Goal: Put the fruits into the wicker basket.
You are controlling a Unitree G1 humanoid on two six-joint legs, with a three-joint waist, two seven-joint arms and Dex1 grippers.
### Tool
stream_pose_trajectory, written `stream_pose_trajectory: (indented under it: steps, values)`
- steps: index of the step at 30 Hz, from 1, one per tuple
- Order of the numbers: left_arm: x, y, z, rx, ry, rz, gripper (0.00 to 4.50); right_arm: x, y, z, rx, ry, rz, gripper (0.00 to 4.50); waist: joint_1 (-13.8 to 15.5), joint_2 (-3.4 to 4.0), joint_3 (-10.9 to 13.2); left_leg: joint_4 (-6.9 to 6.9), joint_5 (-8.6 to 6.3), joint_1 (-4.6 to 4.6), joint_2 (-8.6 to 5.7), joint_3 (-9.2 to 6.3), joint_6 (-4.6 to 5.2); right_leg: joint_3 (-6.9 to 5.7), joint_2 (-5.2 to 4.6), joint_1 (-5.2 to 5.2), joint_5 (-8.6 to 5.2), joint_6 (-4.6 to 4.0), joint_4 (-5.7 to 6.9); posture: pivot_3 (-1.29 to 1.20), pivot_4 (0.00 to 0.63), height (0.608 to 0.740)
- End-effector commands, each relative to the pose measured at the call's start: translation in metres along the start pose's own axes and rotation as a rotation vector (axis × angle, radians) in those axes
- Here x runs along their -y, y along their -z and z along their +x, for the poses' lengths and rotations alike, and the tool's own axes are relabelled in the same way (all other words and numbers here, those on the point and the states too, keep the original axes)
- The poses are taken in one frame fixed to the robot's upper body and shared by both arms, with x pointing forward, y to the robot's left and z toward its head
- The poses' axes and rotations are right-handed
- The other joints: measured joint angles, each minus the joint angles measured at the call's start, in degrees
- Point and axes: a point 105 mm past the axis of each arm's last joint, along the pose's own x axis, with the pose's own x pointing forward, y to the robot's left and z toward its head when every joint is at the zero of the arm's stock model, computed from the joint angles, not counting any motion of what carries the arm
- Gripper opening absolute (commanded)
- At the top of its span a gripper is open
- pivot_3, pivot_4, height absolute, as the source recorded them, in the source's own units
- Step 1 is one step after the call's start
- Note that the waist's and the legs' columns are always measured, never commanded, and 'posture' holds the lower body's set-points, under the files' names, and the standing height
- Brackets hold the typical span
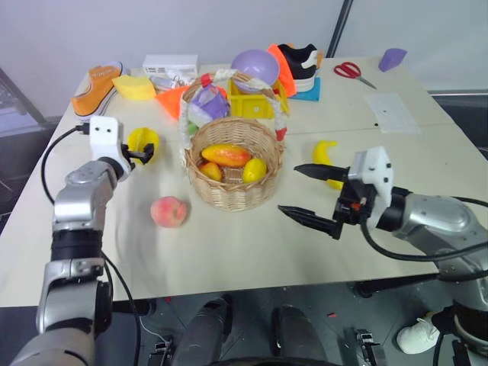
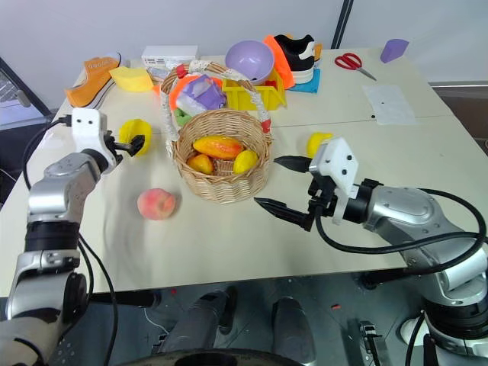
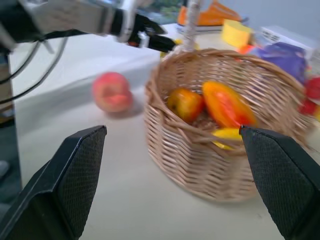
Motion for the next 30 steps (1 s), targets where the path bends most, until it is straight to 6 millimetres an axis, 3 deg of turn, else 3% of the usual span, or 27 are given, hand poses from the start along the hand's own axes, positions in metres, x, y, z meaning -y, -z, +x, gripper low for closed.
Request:
stream_pose_trajectory:
  steps: [1, 10, 13, 17, 21, 25, 30]
  values:
    - [0.002, -0.015, 0.012, 0.029, -0.024, 0.042, 4.50, -0.011, -0.012, 0.007, 0.052, -0.036, -0.029, 4.43, 0.00, -0.02, 0.00, 0.00, 0.00, -0.01, 0.00, 0.00, 0.00, 0.00, 0.00, -0.01, 0.00, 0.01, 0.01, 0.00, 0.150, 0.740]
    - [0.006, 0.004, 0.030, -0.079, -0.048, 0.122, 4.50, -0.019, -0.012, 0.014, 0.070, -0.053, -0.023, 4.43, -0.09, -0.04, -0.01, 0.02, 0.01, 0.01, -0.05, -0.01, 0.01, -0.04, 0.01, 0.01, 0.13, 0.23, 0.07, 0.00, 0.150, 0.740]
    - [0.002, 0.006, 0.030, -0.086, -0.069, 0.114, 3.59, -0.019, -0.012, 0.015, 0.072, -0.048, -0.024, 4.50, -0.06, -0.05, -0.02, 0.05, 0.01, 0.02, -0.05, -0.02, 0.01, -0.05, 0.01, 0.02, 0.13, 0.24, 0.08, 0.00, 0.150, 0.740]
    - [-0.004, 0.002, 0.029, -0.069, -0.080, 0.123, 1.78, -0.019, -0.011, 0.017, 0.072, -0.045, -0.025, 4.50, -0.05, -0.05, -0.02, 0.06, 0.01, 0.06, -0.06, -0.02, 0.01, -0.05, 0.00, 0.06, 0.14, 0.25, 0.08, 0.00, 0.150, 0.740]
    - [-0.015, -0.003, 0.025, -0.042, -0.115, 0.172, 1.57, -0.019, -0.011, 0.018, 0.073, -0.045, -0.029, 4.50, -0.10, -0.06, -0.02, 0.08, 0.01, 0.05, -0.06, -0.03, 0.02, -0.05, 0.01, 0.05, 0.15, 0.26, 0.09, 0.00, 0.150, 0.740]
    - [-0.033, -0.021, -0.005, 0.067, -0.050, 0.198, 1.57, -0.017, -0.013, 0.017, 0.073, -0.031, -0.047, 4.50, -1.43, -0.06, -0.02, 0.03, 0.07, 0.04, -0.05, -0.02, 0.11, -0.01, 0.01, 0.00, 0.15, 0.27, 0.12, 0.00, 0.150, 0.740]
    - [-0.028, -0.046, -0.081, 0.197, 0.296, 0.123, 1.57, -0.005, -0.013, 0.007, 0.049, 0.006, -0.060, 4.50, -1.79, -0.05, -0.01, -0.07, 0.08, -0.06, 0.04, -0.01, 0.12, 0.08, 0.03, -0.18, 0.14, 0.22, 0.13, 0.00, 0.150, 0.740]
